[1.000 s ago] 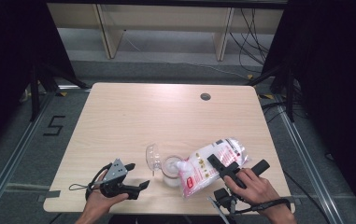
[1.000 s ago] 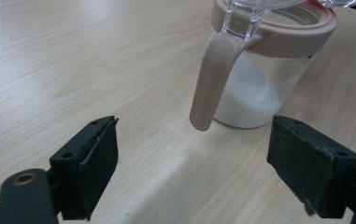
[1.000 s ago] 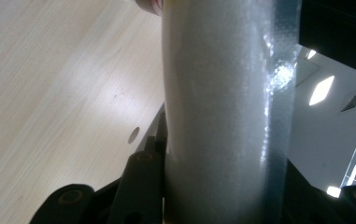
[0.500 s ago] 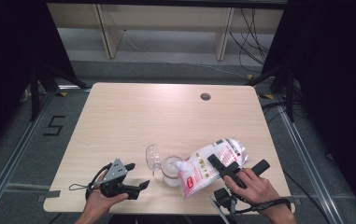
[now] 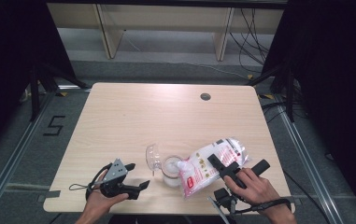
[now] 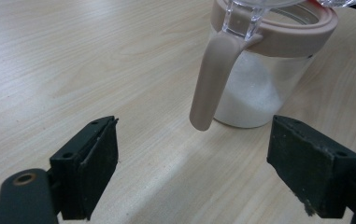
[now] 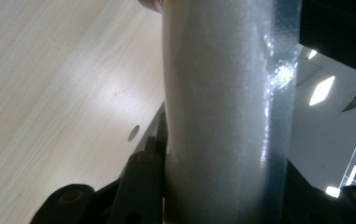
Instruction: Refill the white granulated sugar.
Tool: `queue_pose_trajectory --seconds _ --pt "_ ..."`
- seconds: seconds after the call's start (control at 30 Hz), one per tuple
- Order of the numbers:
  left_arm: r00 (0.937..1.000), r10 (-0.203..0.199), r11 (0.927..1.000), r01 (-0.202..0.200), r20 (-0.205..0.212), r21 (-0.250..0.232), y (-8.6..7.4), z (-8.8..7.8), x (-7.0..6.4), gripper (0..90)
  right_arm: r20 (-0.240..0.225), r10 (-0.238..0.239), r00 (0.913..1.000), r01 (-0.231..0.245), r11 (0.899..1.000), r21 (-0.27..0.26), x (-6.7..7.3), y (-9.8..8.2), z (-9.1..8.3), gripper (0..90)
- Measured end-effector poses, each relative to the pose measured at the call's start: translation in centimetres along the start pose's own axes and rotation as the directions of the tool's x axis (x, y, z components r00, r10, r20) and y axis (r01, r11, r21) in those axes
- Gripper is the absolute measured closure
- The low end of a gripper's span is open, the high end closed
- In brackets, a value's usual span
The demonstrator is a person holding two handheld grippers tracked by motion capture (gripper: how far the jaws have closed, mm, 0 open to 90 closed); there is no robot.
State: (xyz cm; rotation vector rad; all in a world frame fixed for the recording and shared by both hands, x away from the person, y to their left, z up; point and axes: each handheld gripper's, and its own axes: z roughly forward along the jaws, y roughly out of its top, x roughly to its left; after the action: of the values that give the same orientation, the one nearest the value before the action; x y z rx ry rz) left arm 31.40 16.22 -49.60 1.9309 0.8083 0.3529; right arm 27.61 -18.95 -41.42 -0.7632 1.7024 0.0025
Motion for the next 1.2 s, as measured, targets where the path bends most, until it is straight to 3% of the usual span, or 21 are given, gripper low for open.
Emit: queue_pose_trajectory --seconds 1.2 --pt "1.0000 0.008 1.0000 -0.008 -0.002 0.004 0.02 -0.08 0.06 16.1 -0.009 -0.016 0.9998 0.016 1.000 0.004 -0.06 -0.07 0.00 73.4"
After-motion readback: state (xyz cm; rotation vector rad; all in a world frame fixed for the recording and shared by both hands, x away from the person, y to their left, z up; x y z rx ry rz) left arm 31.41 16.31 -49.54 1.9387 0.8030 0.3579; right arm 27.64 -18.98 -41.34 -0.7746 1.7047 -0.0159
